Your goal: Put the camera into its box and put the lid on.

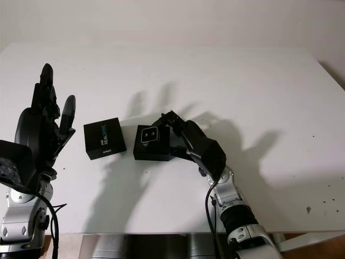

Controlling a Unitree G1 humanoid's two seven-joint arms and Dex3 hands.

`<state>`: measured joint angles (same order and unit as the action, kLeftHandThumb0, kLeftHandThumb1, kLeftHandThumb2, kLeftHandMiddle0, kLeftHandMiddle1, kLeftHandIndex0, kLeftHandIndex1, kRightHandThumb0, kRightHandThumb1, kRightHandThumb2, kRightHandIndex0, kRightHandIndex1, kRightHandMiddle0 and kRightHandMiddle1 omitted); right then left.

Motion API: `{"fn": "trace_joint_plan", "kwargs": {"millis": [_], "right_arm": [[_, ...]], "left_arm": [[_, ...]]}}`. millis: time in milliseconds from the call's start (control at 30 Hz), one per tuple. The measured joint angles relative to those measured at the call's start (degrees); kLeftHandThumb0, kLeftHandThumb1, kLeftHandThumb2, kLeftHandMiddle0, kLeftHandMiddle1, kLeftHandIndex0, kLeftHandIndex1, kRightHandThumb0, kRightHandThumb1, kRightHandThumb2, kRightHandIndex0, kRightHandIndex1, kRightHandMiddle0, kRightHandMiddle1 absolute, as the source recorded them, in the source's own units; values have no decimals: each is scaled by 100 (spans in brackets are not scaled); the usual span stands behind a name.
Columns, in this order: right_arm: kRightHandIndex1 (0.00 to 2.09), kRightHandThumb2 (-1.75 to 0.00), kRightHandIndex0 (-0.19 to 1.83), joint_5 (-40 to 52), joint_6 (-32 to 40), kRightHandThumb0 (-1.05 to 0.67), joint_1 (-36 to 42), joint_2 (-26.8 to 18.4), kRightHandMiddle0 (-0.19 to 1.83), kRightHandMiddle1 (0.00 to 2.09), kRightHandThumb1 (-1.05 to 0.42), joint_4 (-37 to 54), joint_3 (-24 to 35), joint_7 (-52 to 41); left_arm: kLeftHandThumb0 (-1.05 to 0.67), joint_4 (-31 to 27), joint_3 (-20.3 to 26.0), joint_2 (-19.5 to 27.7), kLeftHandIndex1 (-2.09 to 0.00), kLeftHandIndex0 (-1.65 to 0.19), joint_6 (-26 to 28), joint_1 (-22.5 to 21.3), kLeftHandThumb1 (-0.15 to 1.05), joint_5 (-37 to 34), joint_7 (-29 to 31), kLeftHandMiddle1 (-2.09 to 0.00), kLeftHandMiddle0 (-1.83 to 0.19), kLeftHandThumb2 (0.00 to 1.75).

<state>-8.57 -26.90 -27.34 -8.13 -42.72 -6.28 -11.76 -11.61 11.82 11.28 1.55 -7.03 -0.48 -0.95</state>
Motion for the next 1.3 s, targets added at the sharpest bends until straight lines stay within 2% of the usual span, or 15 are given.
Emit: {"fn": "trace_joint_plan", "kwargs": {"millis": [633,933,967,1000,1033,1067,1133,1200,1300], "right_arm": [[6,-5,19,-943,-771,-45,-193,-123,24,154,-100,-446,-403,1112],[4,-6,17,-1169,-849,-48,-201,-230,20,147,-102,-417,-532,1230],[4,-6,15,-1225,-846,-49,-196,-271,15,143,-102,-384,-566,1230],[4,-5,9,-1288,-837,-55,-183,-321,5,123,-100,-323,-601,1225],[4,-5,6,-1348,-827,-57,-165,-386,4,112,-99,-261,-637,1210],[4,-5,0,-1392,-812,-61,-135,-435,0,87,-98,-176,-664,1173],[4,-5,-7,-1439,-789,-65,-64,-514,3,54,-98,-3,-705,1112],[4,-5,-13,-1470,-753,-66,26,-595,2,36,-98,195,-739,1053],[3,-5,-17,-1471,-675,-67,154,-677,2,25,-98,419,-747,977]], "left_arm": [[-57,-19,10,0,-6,7,-1,19,105,-13,-9,-5,3,49],[-55,-42,14,0,-5,7,0,29,105,-42,-2,-5,3,49],[-55,-50,14,0,-5,7,0,34,105,-41,-2,-5,3,50],[-56,-62,14,1,-5,7,1,40,105,-39,-2,-5,3,50],[-56,-70,14,1,-6,7,3,44,105,-39,-3,-5,3,50],[-56,-72,14,1,-5,7,3,45,105,-39,-2,-5,3,50],[-56,-71,15,1,-5,7,2,48,105,-40,1,-5,3,49],[-57,-70,16,0,-5,7,0,49,105,-40,0,-5,3,49],[-57,-69,20,0,-5,7,-3,49,105,-44,4,-5,3,48]]}}
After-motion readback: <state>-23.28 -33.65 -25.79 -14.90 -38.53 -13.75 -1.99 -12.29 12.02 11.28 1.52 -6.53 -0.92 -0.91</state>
